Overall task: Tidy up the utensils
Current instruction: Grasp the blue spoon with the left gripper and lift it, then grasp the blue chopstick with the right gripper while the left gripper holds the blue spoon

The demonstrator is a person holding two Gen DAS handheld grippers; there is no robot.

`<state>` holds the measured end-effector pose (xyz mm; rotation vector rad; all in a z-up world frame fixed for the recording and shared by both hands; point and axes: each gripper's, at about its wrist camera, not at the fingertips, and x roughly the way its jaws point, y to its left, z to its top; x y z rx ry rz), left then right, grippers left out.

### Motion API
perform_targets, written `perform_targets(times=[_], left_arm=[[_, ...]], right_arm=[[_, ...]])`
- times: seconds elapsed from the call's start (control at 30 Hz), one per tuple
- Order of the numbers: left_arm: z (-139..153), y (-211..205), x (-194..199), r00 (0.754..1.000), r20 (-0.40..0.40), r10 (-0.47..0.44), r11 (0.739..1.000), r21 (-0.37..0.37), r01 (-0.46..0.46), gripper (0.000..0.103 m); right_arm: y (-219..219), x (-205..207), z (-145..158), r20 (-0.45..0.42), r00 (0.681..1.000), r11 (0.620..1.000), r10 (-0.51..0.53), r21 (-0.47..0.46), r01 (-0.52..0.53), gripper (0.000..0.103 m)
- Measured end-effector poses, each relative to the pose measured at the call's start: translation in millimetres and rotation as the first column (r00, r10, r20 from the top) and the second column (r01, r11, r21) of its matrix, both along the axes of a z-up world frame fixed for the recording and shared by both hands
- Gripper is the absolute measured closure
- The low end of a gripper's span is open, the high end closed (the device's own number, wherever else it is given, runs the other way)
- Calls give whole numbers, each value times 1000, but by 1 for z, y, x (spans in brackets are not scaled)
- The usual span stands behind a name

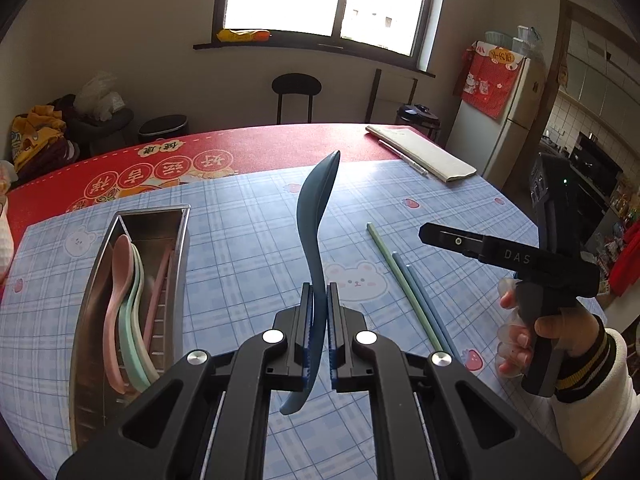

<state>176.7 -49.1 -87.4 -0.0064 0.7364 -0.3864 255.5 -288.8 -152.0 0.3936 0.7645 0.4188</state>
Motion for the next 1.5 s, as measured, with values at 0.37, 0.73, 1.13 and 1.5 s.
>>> perform_targets(times=[0.37,0.73,1.13,1.5], left_arm=[[9,54,-22,999,40,-9,988,-156,15,96],[0,79,-26,996,85,-32,962,-269,54,96],[0,83,-31,994,105,-21,954,-296,51,96],[-7,83,-28,997,82,-10,956,-290,33,96]], right_arm=[[14,-1,-7,-30,999,997,24,-70,-26,83],[29,-37,-5,-128,991,947,-33,-321,-10,88],[53,-55,-8,-160,987,871,-31,-488,-52,88],[62,-44,-7,-168,984,862,-59,-506,-35,88]])
